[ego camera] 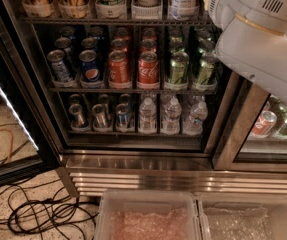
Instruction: Pick blue plastic bottle from top shelf of fridge
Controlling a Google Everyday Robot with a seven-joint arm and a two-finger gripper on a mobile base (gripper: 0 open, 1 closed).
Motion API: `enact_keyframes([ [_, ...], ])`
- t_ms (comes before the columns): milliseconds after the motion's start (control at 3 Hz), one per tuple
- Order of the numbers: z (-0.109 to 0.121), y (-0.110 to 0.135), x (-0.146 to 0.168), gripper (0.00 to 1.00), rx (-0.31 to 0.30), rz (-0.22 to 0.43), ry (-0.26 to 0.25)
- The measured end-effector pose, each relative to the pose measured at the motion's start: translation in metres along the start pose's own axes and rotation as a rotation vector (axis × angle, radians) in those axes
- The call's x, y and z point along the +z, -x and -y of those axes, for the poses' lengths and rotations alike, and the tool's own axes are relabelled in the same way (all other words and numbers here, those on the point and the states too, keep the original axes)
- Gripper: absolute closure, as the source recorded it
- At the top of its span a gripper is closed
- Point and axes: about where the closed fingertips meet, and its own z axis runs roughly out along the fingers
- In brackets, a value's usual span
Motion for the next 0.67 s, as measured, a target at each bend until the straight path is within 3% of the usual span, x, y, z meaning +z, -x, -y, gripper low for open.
enact_keyframes([
  [667,0.0016,0.0055,0.0117,0.40,0.018,0.019,0.000],
])
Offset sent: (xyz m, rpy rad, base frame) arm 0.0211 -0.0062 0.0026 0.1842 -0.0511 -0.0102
